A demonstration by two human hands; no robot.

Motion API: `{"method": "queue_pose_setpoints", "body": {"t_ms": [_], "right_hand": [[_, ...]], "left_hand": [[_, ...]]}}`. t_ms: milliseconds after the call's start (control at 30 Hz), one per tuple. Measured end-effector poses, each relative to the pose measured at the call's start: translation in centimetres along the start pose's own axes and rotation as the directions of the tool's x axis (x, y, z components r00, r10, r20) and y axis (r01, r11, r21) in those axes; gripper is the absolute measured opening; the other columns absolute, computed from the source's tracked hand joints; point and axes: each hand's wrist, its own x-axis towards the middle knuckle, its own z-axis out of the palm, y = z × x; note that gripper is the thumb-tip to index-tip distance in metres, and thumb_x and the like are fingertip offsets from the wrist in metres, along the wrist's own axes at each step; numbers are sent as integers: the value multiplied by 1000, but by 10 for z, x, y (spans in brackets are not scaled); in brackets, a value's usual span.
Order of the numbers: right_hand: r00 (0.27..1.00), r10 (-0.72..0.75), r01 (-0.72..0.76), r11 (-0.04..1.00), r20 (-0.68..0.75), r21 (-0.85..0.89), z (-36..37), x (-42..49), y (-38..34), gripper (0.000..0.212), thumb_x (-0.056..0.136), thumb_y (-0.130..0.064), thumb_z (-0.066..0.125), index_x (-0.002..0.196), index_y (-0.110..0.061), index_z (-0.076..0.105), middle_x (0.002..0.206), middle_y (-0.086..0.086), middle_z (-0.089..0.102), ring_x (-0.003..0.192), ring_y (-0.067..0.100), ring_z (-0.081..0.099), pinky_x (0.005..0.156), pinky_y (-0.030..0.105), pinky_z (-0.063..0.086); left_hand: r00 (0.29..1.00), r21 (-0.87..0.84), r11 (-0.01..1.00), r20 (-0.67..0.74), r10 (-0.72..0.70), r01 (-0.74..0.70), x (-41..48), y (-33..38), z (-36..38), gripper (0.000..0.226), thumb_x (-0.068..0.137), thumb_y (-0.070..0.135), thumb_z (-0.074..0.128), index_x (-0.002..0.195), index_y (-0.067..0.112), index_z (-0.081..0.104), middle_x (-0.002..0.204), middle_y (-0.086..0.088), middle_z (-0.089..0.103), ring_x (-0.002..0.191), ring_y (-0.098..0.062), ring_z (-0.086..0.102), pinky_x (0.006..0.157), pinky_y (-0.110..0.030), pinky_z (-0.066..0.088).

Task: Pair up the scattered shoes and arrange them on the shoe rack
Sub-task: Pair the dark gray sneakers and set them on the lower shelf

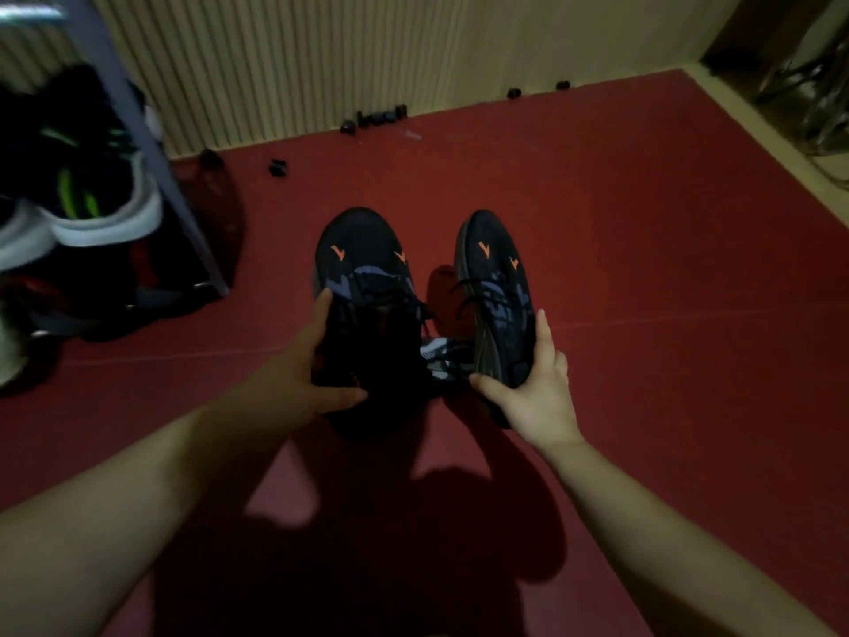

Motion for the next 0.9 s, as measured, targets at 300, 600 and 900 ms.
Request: {"method": "queue_pose_setpoints", "body": {"t_ms": [300,600,900], "right_hand": [[972,-117,95,989,203,115,68,-19,-61,118,58,-37,85,150,-30,13,144,11,35,134,24,35,113,36,30],[869,-246,217,969,429,115,134,-45,-92,116,61,-33,85,150,-36,9,146,7,34,134,23,36,111,45,34],[729,-314,282,948,608,151,184,-78,-144,122,51,-48,80,150,-37,8,143,7,33,134,26,36,109,45,36]], "left_hand": [[987,-111,989,-115,-115,102,-59,-21,-65,107,78,-16,62,147,44,7,146,9,37,130,-12,45,90,-15,49],[939,-63,964,-221,-265,257,-104,-42,-115,107,80,-11,65,148,42,2,134,12,46,113,-11,56,72,-13,53],[857,-86,909,-308,-413,408,-171,-41,-174,109,78,-9,69,147,45,5,140,6,44,112,-13,58,90,-33,54]]}}
